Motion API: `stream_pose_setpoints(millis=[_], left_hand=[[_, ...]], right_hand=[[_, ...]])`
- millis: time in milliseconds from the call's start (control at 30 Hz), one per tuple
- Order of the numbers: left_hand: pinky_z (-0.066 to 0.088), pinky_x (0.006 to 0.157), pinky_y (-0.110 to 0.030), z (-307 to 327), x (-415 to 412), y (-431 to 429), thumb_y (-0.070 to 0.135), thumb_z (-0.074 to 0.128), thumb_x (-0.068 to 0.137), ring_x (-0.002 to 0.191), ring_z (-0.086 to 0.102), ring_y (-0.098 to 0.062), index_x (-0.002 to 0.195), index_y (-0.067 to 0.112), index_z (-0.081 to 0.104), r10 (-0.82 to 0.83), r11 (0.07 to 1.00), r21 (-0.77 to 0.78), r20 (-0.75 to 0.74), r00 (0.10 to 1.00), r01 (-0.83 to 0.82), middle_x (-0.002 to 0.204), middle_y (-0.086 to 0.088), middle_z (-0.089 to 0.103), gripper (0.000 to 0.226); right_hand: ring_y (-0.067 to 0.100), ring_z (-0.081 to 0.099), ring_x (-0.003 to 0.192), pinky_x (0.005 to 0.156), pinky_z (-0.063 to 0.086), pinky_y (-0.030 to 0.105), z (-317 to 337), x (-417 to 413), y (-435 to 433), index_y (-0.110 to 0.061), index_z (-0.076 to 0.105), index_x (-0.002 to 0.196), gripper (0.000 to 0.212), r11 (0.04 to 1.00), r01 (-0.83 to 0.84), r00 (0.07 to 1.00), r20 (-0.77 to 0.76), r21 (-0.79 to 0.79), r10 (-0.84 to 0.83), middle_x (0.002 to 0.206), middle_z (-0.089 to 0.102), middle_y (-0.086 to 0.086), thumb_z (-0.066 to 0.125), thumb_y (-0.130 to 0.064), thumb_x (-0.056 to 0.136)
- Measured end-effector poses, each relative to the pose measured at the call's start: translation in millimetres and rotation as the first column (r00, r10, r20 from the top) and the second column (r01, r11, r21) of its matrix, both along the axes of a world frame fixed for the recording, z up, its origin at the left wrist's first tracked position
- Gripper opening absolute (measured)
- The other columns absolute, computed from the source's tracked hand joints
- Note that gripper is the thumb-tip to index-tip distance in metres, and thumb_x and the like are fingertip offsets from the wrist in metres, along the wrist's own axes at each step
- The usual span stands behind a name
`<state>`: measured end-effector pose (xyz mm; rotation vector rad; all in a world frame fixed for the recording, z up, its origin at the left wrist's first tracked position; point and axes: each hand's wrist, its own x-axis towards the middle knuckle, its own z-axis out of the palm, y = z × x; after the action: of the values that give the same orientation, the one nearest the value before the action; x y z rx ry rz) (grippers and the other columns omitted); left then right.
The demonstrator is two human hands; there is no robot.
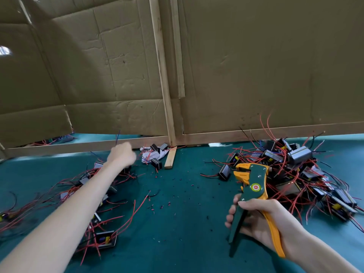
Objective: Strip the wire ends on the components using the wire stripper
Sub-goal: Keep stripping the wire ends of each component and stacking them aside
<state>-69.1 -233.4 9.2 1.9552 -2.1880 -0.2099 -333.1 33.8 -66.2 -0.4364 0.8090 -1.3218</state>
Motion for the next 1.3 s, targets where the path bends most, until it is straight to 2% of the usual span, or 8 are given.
stream_pose_setpoints(millis=[233, 467, 567, 700, 833, 933, 1100, 1300], left_hand=[[0.042, 0.096, -0.041, -43, 22, -20, 0.038, 0.055, 0.094, 0.121, 0.045, -0.031, 0.109, 0.009, 0.065, 0.021, 0.997, -0.08, 0.379, 0.925, 0.01, 0.125, -0.011, 0.054, 0.034], [0.034, 0.102, -0.044, -52, 11, -19, 0.036, 0.059, 0.091, 0.126, 0.036, -0.035, 0.09, 0.009, 0.063, 0.139, 0.985, -0.141, 0.292, 0.946, -0.101, 0.133, -0.017, 0.046, 0.027], [0.039, 0.094, -0.043, -35, 5, -17, 0.037, 0.057, 0.093, 0.116, 0.045, -0.038, 0.071, 0.007, 0.054, 0.13, 0.976, -0.193, 0.117, 0.985, -0.106, 0.117, -0.022, 0.057, 0.037], [0.039, 0.056, -0.032, 15, -3, -4, 0.022, 0.058, 0.091, 0.061, 0.054, -0.028, 0.057, 0.004, 0.052, 0.007, 0.988, -0.145, -0.316, 0.949, -0.056, 0.062, -0.015, 0.057, 0.039], [0.057, 0.068, -0.039, 43, -24, 36, 0.007, 0.061, 0.088, 0.072, 0.067, -0.024, 0.093, 0.008, 0.06, -0.173, 0.985, -0.132, -0.624, 0.762, 0.114, 0.085, -0.013, 0.067, 0.004], [0.059, 0.057, -0.028, 35, -45, 72, -0.004, 0.055, 0.09, 0.065, 0.067, -0.022, 0.1, 0.011, 0.053, -0.139, 0.938, 0.082, -0.8, 0.584, 0.336, 0.093, -0.021, 0.065, 0.019], [0.054, 0.05, -0.023, -11, -78, 101, 0.006, 0.057, 0.093, 0.057, 0.062, -0.017, 0.102, 0.01, 0.051, -0.11, 0.815, 0.356, -0.679, 0.726, 0.456, 0.086, -0.014, 0.065, 0.011], [0.044, 0.047, -0.017, -31, -89, 107, 0.03, 0.058, 0.094, 0.048, 0.057, -0.009, 0.082, 0.014, 0.053, -0.299, 0.789, 0.425, -0.366, 0.881, 0.444, 0.058, 0.0, 0.066, 0.021]], right_hand=[[0.041, 0.065, 0.069, 0.068, 0.057, 0.052, -6, -3, -3, 0.002, 0.072, 0.076, 0.053, 0.999, 0.004, 1.0, -0.001, 0.033, -0.004, 0.078, 0.06, 0.024, 0.091, 0.001, 0.028], [0.041, 0.064, 0.069, 0.066, 0.058, 0.052, -3, -2, -1, 0.004, 0.067, 0.082, 0.041, 0.999, -0.012, 1.0, 0.007, 0.042, 0.011, 0.078, 0.06, 0.024, 0.08, 0.005, 0.043], [0.041, 0.064, 0.068, 0.066, 0.058, 0.052, -1, -2, 1, 0.004, 0.069, 0.08, 0.044, 0.999, -0.012, 1.0, 0.007, 0.031, 0.012, 0.078, 0.06, 0.025, 0.084, 0.004, 0.039], [0.041, 0.064, 0.07, 0.069, 0.058, 0.052, -2, -2, -1, 0.004, 0.066, 0.084, 0.034, 0.999, -0.011, 1.0, -0.01, 0.038, 0.011, 0.079, 0.06, 0.025, 0.077, 0.002, 0.052], [0.041, 0.065, 0.071, 0.069, 0.058, 0.051, -2, -3, -1, 0.002, 0.071, 0.076, 0.043, 1.0, -0.013, 1.0, -0.008, 0.021, 0.013, 0.079, 0.061, 0.025, 0.088, 0.0, 0.037], [0.04, 0.065, 0.07, 0.07, 0.058, 0.051, 0, -3, 1, 0.002, 0.069, 0.08, 0.03, 1.0, 0.003, 1.0, -0.014, 0.006, -0.003, 0.079, 0.061, 0.024, 0.079, 0.002, 0.052], [0.039, 0.064, 0.069, 0.069, 0.059, 0.051, 2, -3, 2, 0.002, 0.063, 0.084, 0.021, 0.999, 0.036, 0.999, -0.011, 0.01, -0.036, 0.077, 0.059, 0.022, 0.065, -0.002, 0.064], [0.039, 0.064, 0.069, 0.069, 0.058, 0.051, 0, -4, 0, 0.002, 0.062, 0.084, 0.023, 0.999, 0.052, 0.998, -0.025, 0.014, -0.052, 0.077, 0.059, 0.022, 0.066, -0.002, 0.062]])
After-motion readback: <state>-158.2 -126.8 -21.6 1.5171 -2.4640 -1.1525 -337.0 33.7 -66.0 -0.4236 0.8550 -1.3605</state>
